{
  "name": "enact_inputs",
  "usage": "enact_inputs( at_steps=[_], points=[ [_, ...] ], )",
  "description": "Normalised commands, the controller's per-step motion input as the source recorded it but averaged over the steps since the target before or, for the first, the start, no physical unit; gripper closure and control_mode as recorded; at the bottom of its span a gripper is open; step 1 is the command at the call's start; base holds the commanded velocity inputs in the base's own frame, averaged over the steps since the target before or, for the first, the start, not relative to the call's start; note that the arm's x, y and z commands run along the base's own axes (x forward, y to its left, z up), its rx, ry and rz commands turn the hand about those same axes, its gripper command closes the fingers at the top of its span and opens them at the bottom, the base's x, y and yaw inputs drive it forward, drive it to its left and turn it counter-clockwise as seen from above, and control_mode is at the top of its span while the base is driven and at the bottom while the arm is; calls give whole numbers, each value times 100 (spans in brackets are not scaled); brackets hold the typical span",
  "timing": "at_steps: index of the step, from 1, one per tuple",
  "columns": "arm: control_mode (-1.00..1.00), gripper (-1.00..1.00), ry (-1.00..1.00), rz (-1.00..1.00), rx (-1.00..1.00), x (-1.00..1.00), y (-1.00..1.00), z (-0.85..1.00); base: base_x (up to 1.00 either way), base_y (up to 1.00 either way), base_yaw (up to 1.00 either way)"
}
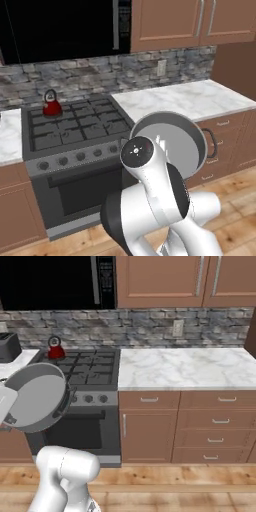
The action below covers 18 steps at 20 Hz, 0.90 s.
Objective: Pick the kettle from the cabinet and place it on a stove burner. Then pick the pot from the counter and place it on another stove burner. Finally, turn both burners on.
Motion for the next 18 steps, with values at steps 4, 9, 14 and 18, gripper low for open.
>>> enact_inputs(
  at_steps=[4,9,14,18],
  points=[
    [100,100,0,0,0,0,0,0,31,-29,0],
    [100,100,0,0,0,0,0,0,49,-3,2],
    [100,100,0,0,0,0,0,0,63,0,8],
    [100,100,0,0,0,0,0,0,55,-5,11]
  ],
)
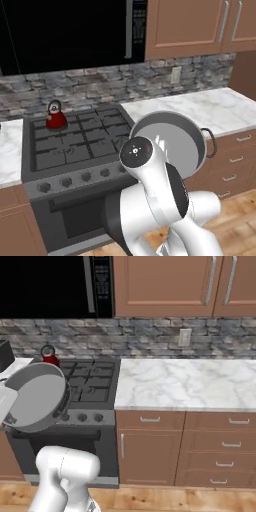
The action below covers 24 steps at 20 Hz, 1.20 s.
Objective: Pick the kettle from the cabinet and place it on a stove burner. Then pick the pot from the counter and place it on another stove burner. Finally, turn both burners on.
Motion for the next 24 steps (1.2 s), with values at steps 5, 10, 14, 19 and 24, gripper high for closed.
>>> enact_inputs(
  at_steps=[5,10,14,19,24],
  points=[
    [100,100,0,0,0,0,0,0,44,-1,13],
    [100,100,0,0,0,0,0,0,36,-2,13],
    [100,100,0,0,0,0,0,0,30,-8,14],
    [100,100,0,0,0,0,0,0,20,-4,17],
    [100,100,0,0,0,0,0,0,27,0,18]
  ],
)
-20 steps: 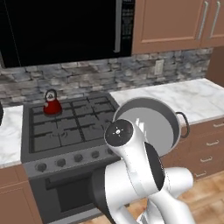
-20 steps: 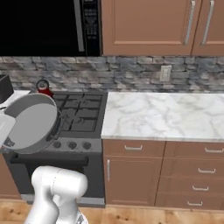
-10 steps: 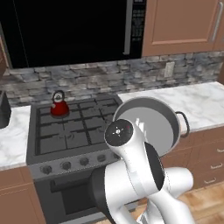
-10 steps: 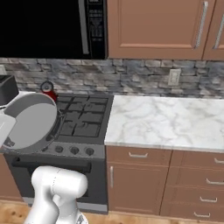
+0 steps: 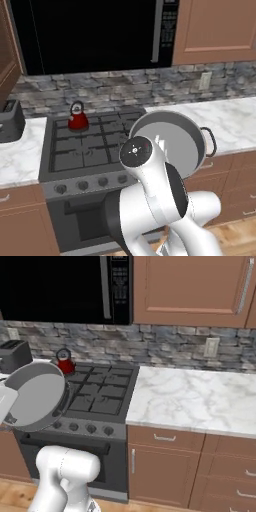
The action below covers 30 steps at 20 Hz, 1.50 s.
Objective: Pick the kettle from the cabinet and place it on a stove burner. Then pick the pot from the counter and place it on another stove burner. Finally, turn both burners on.
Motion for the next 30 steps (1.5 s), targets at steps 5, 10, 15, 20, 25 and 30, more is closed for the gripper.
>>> enact_inputs(
  at_steps=[5,10,15,20,25,30],
  points=[
    [100,100,0,0,0,0,0,0,34,0,18],
    [100,100,0,0,0,0,0,0,36,0,19],
    [100,100,0,0,0,0,0,0,34,0,18],
    [100,100,0,0,0,0,0,0,33,0,16],
    [100,100,0,0,0,0,0,0,33,0,16],
    [100,100,0,0,0,0,0,0,29,0,12]
  ],
)
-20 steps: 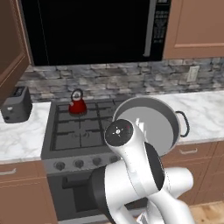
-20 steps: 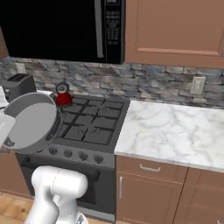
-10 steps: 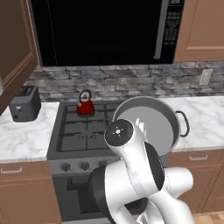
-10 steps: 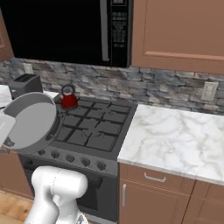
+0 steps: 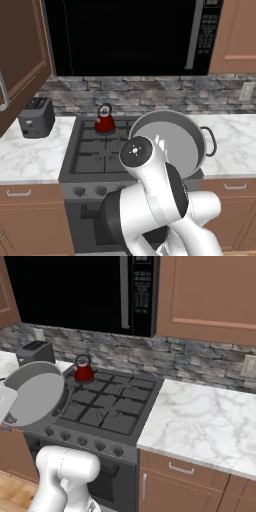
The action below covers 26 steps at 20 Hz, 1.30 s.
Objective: Pick the kettle from the cabinet and place it on a stove burner. Then pick the pot from the counter and place it on another stove burner. Finally, turn both burners on.
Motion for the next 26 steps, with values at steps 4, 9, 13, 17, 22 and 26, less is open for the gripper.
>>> enact_inputs(
  at_steps=[4,9,13,17,22,26],
  points=[
    [100,100,0,0,0,0,0,0,29,1,5],
    [100,100,0,0,0,0,0,0,33,7,3],
    [100,100,0,0,0,0,0,0,39,12,2],
    [100,100,0,0,0,0,0,0,35,17,1],
    [100,100,0,0,0,0,0,0,28,19,1],
    [100,100,0,0,0,0,0,0,25,22,0]
  ],
)
